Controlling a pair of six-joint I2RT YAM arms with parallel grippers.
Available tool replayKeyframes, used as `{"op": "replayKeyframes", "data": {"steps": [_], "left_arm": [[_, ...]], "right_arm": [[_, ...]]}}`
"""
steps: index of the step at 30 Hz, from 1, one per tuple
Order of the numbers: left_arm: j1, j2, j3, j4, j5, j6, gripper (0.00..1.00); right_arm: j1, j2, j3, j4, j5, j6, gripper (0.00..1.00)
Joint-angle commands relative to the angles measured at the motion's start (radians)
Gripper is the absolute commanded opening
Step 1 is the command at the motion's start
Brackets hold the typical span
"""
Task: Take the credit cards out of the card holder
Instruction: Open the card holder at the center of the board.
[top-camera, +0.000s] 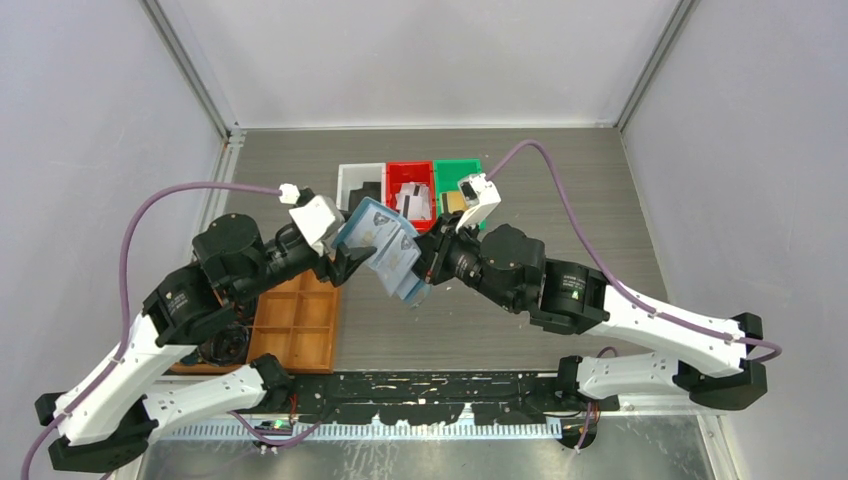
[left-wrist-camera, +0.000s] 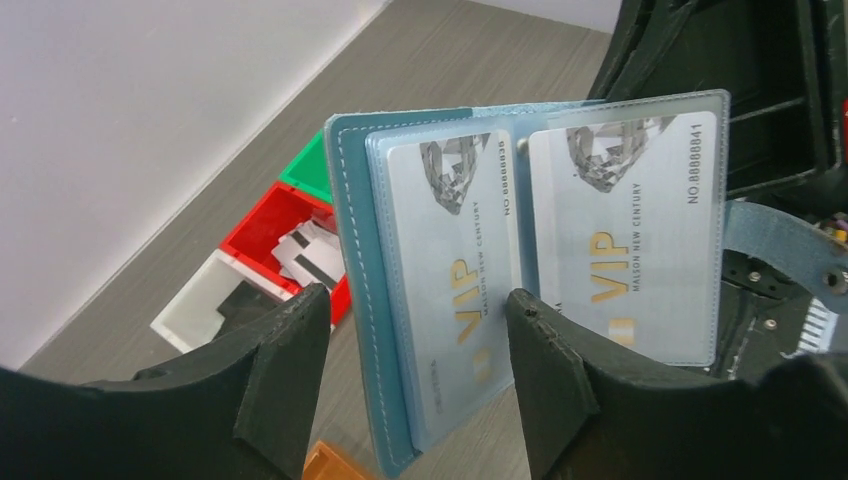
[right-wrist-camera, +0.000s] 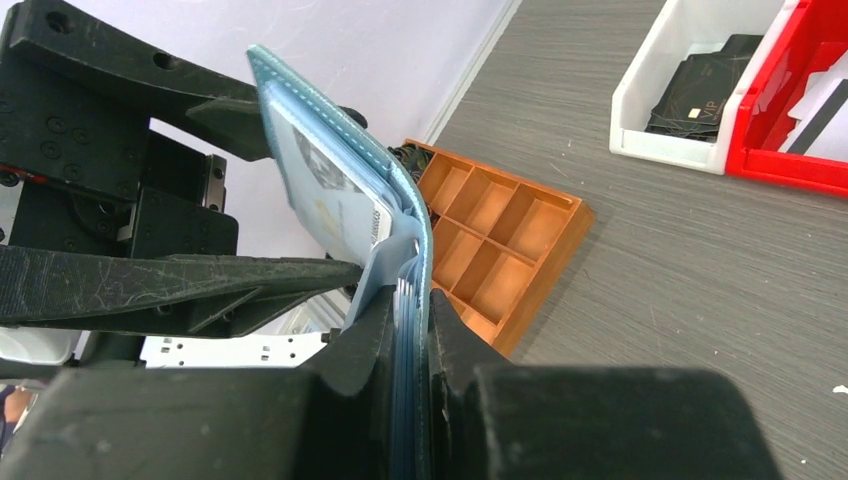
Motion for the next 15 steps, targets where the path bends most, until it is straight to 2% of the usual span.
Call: {"op": "replayKeyframes", "data": {"steps": [1, 4, 6, 10, 12, 15], "left_arm": [[0.003, -0.001, 0.074, 0.001, 0.102, -0.07, 0.65], [0.003, 0.014, 0.116, -0.041, 0.138, -0.112, 0.62], [0.003, 0.021, 0.138, -0.065, 0.149, -0.134, 0.56], [0.005, 0.04, 0.177, -0.096, 0.18, -0.185, 0.37], [0.005, 0.055, 0.197, -0.123, 0.231, -0.195, 0.36], [0.004, 0.062, 0.187, -0.145, 0.287, -0.19, 0.46]], "right_arm": [[0.004, -0.045, -0.008, 0.122, -0.027, -0.036, 0.01], [0.004, -0.064, -0.041, 0.164, -0.043, -0.049, 0.01], [0.004, -0.084, -0.075, 0.206, -0.054, -0.056, 0.01], [0.004, -0.1, -0.099, 0.234, -0.066, -0.067, 0.01], [0.005, -0.097, -0.095, 0.236, -0.077, -0.067, 0.01], [0.004, -0.091, -0.082, 0.236, -0.094, -0.066, 0.01]]}}
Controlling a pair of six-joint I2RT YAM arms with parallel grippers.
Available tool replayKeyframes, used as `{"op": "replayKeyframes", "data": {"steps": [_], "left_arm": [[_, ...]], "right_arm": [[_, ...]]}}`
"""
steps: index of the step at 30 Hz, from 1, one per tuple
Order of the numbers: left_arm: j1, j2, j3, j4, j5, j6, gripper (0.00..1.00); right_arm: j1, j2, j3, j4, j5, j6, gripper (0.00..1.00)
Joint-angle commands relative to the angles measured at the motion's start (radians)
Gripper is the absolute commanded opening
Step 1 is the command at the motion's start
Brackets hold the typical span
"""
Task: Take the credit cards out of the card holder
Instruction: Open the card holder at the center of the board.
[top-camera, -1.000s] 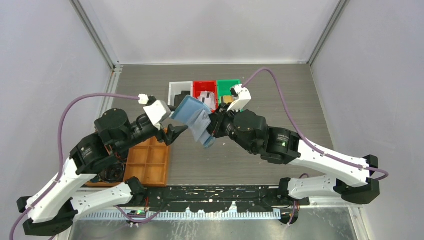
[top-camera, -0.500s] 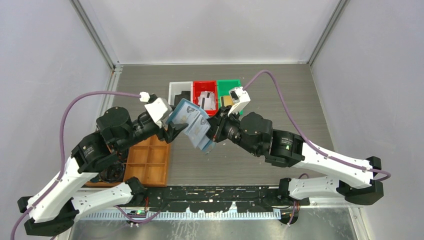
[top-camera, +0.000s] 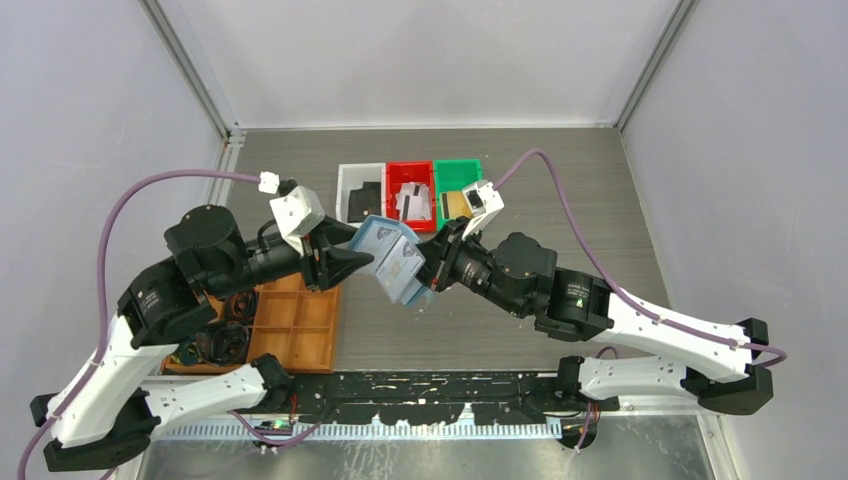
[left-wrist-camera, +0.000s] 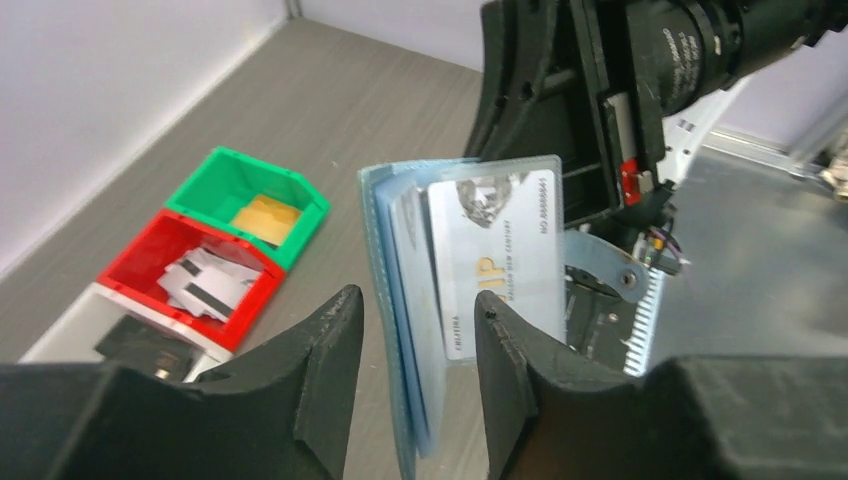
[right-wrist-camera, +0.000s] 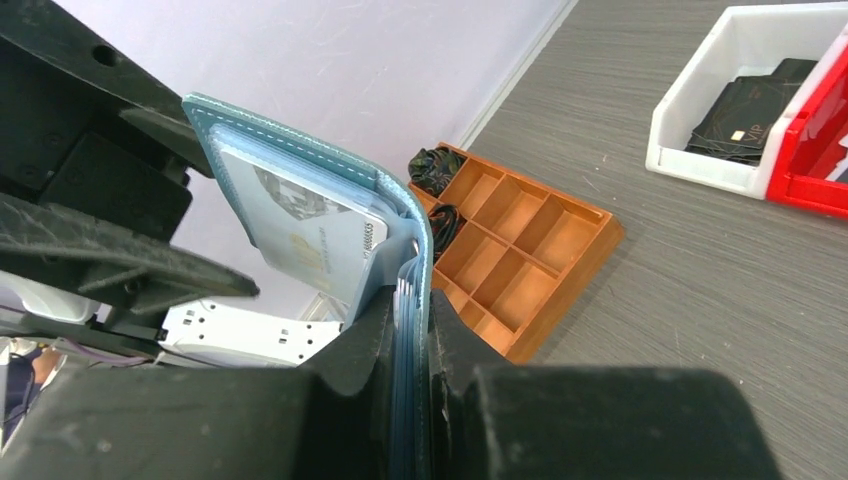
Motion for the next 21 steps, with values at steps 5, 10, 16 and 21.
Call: {"op": "replayKeyframes", "data": {"steps": [5, 10, 16, 21], "left_arm": [[0.004, 0.018, 0.018, -0.03, 0.041, -0.003, 0.55], [0.004, 0.026, 0.026, -0.001, -0.037, -0.005, 0.54], [0.004, 0.028, 0.034, -0.003, -0.036, 0.005, 0.22], [0.004, 0.027, 0.052, -0.022, 0.012, 0.005, 0.0]], "right_arm": [[0.005, -0.026, 0.034, 0.106, -0.048, -0.014, 0.01], [0.005, -0.044, 0.023, 0.114, -0.058, -0.029, 0.01], [0.006, -0.052, 0.006, 0.135, -0.073, -0.043, 0.01], [0.007, -0.064, -0.017, 0.134, -0.059, -0.045, 0.37]]}}
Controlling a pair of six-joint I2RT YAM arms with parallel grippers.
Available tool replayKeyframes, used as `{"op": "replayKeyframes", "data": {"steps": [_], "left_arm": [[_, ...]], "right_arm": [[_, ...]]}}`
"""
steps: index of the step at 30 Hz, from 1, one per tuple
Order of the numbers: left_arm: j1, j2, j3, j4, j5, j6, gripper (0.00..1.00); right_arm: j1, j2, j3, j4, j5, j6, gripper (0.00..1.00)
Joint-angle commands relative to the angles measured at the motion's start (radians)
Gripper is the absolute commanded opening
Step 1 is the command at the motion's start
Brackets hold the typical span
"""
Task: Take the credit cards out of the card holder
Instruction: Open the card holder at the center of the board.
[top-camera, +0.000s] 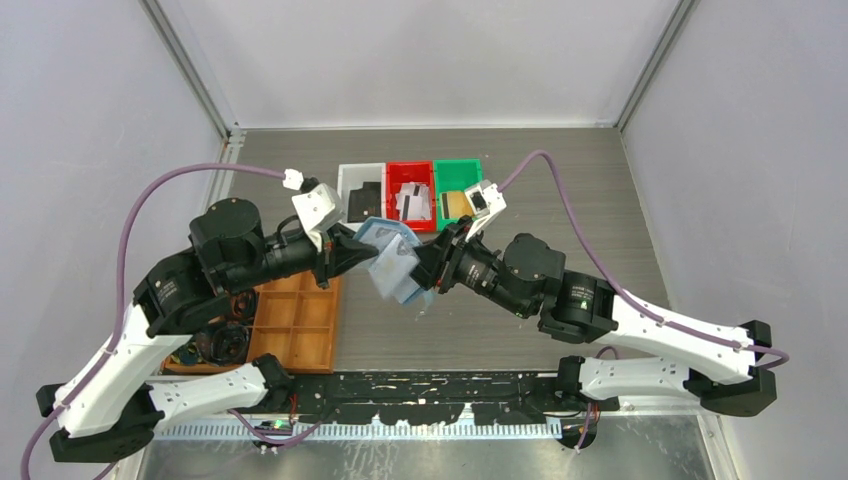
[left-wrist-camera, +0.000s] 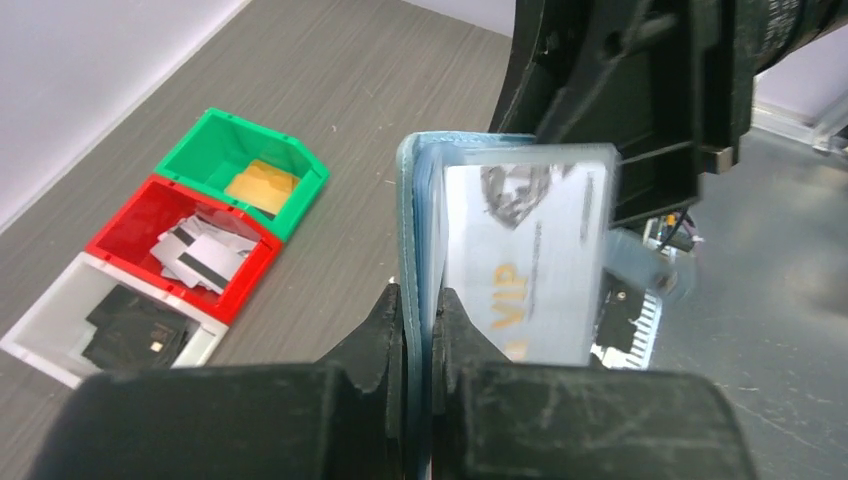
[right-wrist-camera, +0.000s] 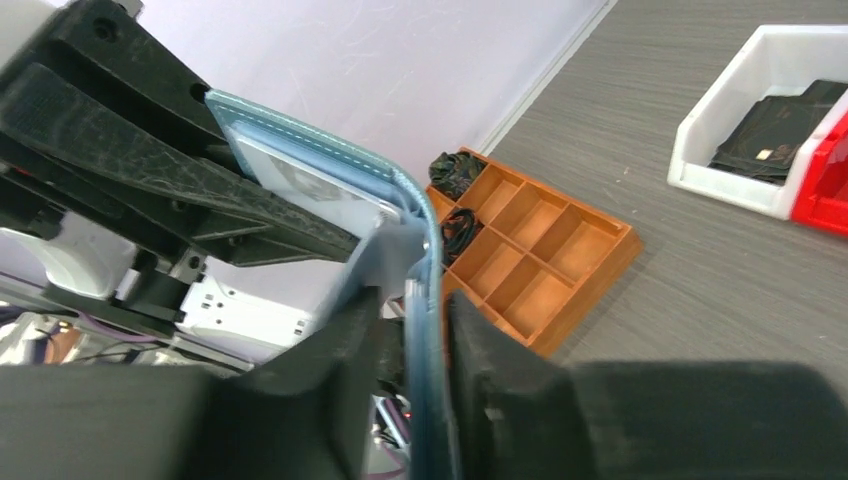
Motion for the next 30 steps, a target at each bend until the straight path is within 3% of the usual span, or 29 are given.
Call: {"op": "replayKeyframes", "data": {"steps": [1, 6, 9, 12, 21, 30], "left_arm": [[0.006, -0.011, 0.048, 0.016, 0.016, 0.016, 0.0], [0.007, -0.01, 0.043, 0.002, 0.025, 0.046, 0.0], [0.006, -0.015, 0.029, -0.007, 0.035, 0.088, 0.0], [0.006, -0.008, 0.031, -0.024, 0.038, 0.099, 0.0], [0.006, 0.024, 0.08, -0.065, 0.087, 0.071, 0.0], [0.01, 0.075, 0.176, -0.139, 0.177, -0.097, 0.0]], "right_arm": [[0.007, -0.048, -0.007, 0.087, -0.008, -0.013, 0.47], [0.007, -0.114, 0.025, -0.052, -0.002, -0.126, 0.84], [0.005, -0.174, 0.068, -0.152, 0.058, -0.206, 0.9], [0.006, -0.191, 0.094, -0.165, 0.012, -0.275, 0.93], [0.006, -0.017, 0.261, -0.278, -0.194, -0.401, 0.93], [-0.046, -0.003, 0.234, -0.26, -0.322, -0.41, 0.81]]}}
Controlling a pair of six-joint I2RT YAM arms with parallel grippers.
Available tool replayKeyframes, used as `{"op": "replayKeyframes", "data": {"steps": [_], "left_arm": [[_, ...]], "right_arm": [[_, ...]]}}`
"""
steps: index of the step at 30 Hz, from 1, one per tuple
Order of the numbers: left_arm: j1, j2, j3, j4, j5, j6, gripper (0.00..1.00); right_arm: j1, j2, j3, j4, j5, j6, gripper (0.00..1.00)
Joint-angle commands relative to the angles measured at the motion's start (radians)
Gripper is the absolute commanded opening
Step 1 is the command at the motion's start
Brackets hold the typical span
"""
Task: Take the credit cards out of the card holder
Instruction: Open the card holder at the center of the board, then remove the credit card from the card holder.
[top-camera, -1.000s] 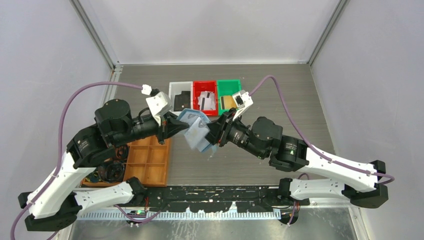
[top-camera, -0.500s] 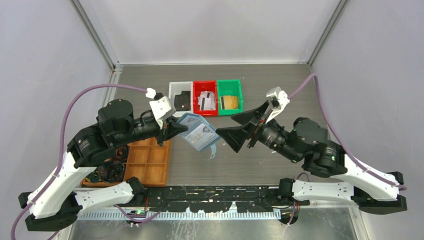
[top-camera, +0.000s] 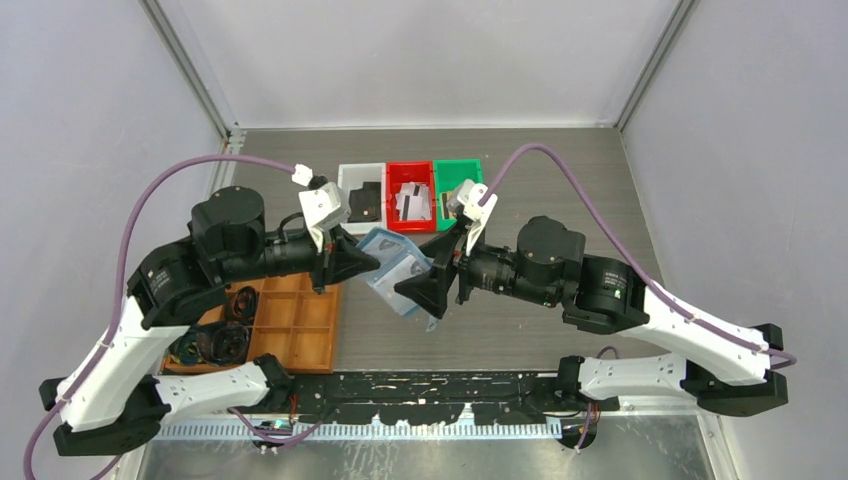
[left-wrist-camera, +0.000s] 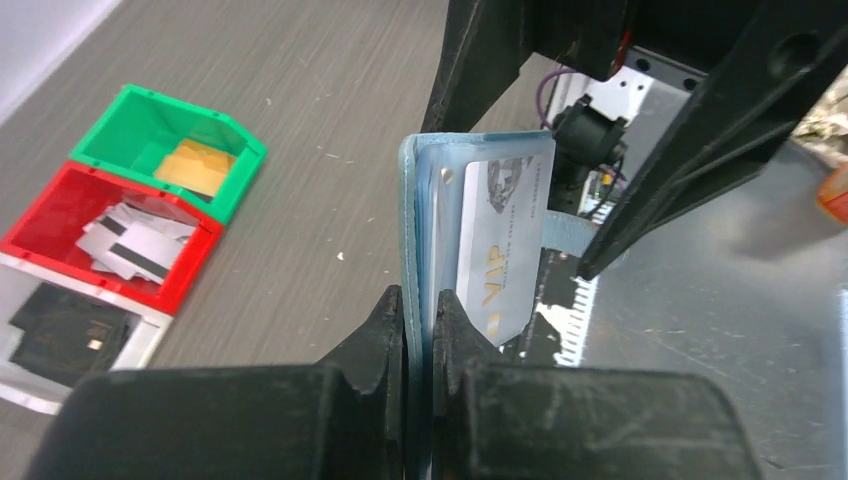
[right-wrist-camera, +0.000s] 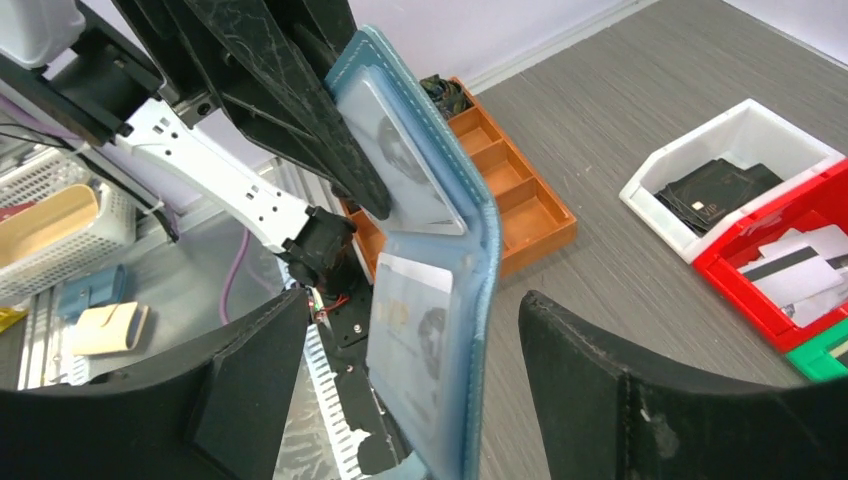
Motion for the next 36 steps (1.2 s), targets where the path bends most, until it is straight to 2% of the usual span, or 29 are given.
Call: {"op": "replayKeyframes", "data": {"steps": [1, 3, 4, 7, 9, 11, 14, 15, 16, 17, 19, 21, 26, 29, 30, 32, 33, 34, 36], "left_arm": [[0.016, 0.021, 0.08, -0.014, 0.075, -0.113, 0.0], [0.051, 0.041, 0.102, -0.027, 0.119, -0.15, 0.0], [0.08, 0.049, 0.112, -0.03, 0.158, -0.177, 0.0], [0.193, 0.068, 0.123, -0.019, 0.317, -0.272, 0.0], [0.271, 0.087, 0.116, -0.009, 0.445, -0.328, 0.01], [0.319, 0.1, 0.099, -0.002, 0.537, -0.351, 0.05], [0.33, 0.095, 0.071, 0.02, 0.565, -0.365, 0.14], [0.331, 0.091, 0.06, 0.032, 0.566, -0.372, 0.18], [0.331, 0.086, 0.048, 0.046, 0.565, -0.381, 0.2], [0.331, 0.082, 0.037, 0.055, 0.565, -0.388, 0.21], [0.332, 0.077, 0.02, 0.067, 0.569, -0.397, 0.21], [0.334, 0.071, 0.004, 0.078, 0.57, -0.403, 0.2], [0.358, 0.058, -0.013, 0.093, 0.566, -0.409, 0.11], [0.369, 0.042, -0.035, 0.094, 0.553, -0.39, 0.1], [0.369, 0.042, -0.04, 0.084, 0.551, -0.371, 0.15], [0.369, 0.044, -0.043, 0.056, 0.551, -0.331, 0.4], [0.368, 0.047, -0.04, 0.04, 0.558, -0.31, 0.49], [0.369, 0.055, -0.034, 0.019, 0.577, -0.283, 0.53], [0.369, 0.074, -0.014, -0.061, 0.616, -0.205, 0.54]], "right_arm": [[-0.054, -0.022, 0.011, 0.039, -0.144, -0.003, 0.79], [-0.101, -0.007, 0.001, 0.049, -0.236, 0.04, 0.71], [-0.132, -0.007, -0.019, 0.072, -0.288, 0.066, 0.59], [-0.238, -0.034, -0.108, 0.213, -0.469, 0.182, 0.36], [-0.299, -0.047, -0.164, 0.318, -0.547, 0.26, 0.23], [-0.331, -0.048, -0.2, 0.4, -0.592, 0.316, 0.15], [-0.338, -0.018, -0.203, 0.438, -0.632, 0.35, 0.16], [-0.338, -0.008, -0.204, 0.455, -0.649, 0.361, 0.26], [-0.338, 0.003, -0.207, 0.461, -0.662, 0.369, 0.42], [-0.339, 0.012, -0.21, 0.461, -0.667, 0.371, 0.5], [-0.338, 0.029, -0.225, 0.532, -0.672, 0.392, 0.52], [-0.338, 0.045, -0.239, 0.584, -0.682, 0.422, 0.43], [-0.34, 0.048, -0.256, 0.609, -0.673, 0.445, 0.03], [-0.341, 0.022, -0.28, 0.622, -0.656, 0.448, 0.01], [-0.341, 0.019, -0.283, 0.624, -0.66, 0.449, 0.01], [-0.341, 0.023, -0.274, 0.603, -0.676, 0.449, 0.01], [-0.341, 0.031, -0.264, 0.581, -0.684, 0.446, 0.01], [-0.341, 0.04, -0.25, 0.551, -0.692, 0.439, 0.01], [-0.342, 0.065, -0.213, 0.466, -0.707, 0.405, 0.01]]}}
